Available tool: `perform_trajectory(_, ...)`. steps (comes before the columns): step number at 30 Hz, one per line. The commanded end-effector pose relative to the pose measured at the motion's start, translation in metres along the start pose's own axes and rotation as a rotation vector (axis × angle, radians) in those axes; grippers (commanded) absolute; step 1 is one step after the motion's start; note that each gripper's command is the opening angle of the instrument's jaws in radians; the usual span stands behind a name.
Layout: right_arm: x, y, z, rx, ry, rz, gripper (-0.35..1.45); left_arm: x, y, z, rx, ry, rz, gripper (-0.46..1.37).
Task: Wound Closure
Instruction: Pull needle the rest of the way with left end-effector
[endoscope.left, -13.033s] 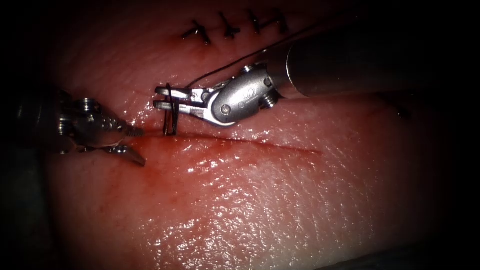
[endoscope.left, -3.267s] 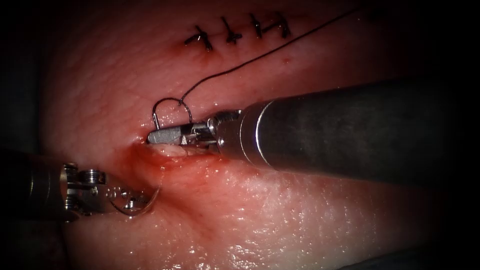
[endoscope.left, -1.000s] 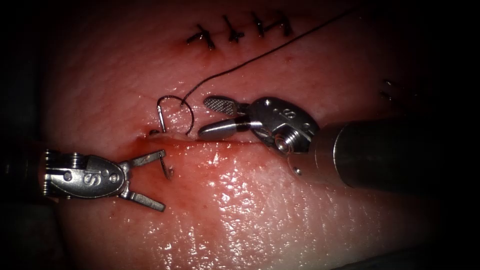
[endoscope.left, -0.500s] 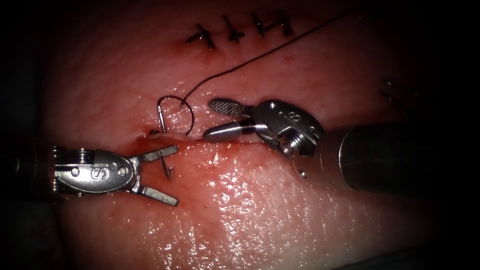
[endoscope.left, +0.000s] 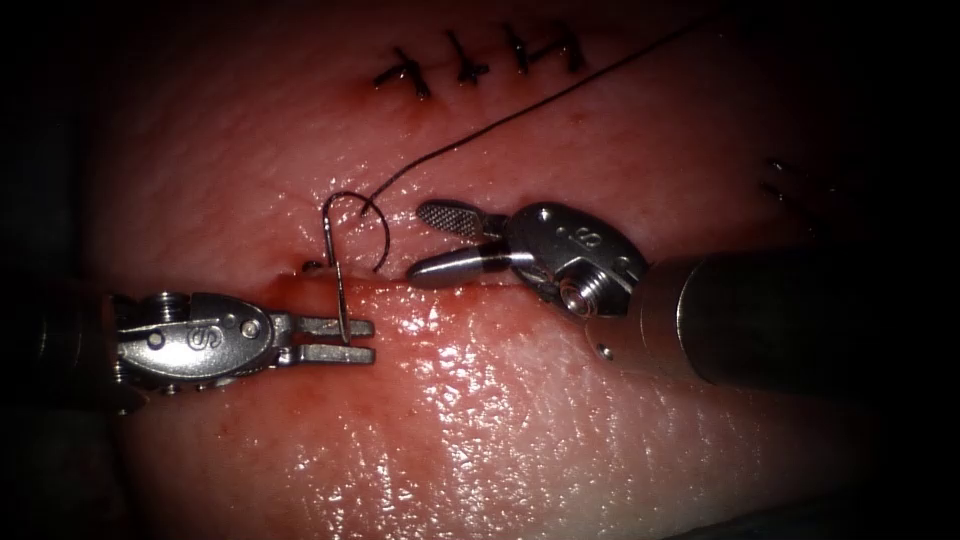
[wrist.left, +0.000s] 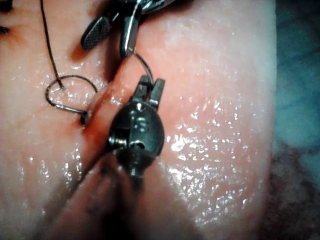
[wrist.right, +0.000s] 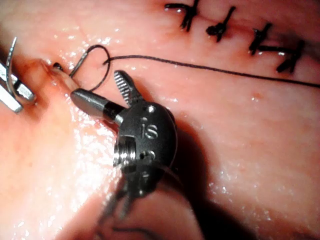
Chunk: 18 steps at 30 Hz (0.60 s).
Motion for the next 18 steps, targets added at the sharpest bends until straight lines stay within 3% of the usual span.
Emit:
perform_trajectory(1, 0.0, 0.0, 0.0, 0.0, 0.0, 0.0, 0.95, 0.0, 0.0001, 0.0, -0.021, 0.009, -0.011, -0.35)
perform_trajectory(8, 0.0, -0.0001, 0.0, 0.001, 0.0, 0.0, 0.94, -0.0002, -0.0001, -0.0004, -0.091, 0.049, -0.062, -0.35)
perform_trajectory(18, 0.0, -0.0001, 0.0, 0.001, 0.0, -0.006, 0.95, -0.0003, 0.0, -0.0004, -0.113, 0.054, -0.061, -0.35)
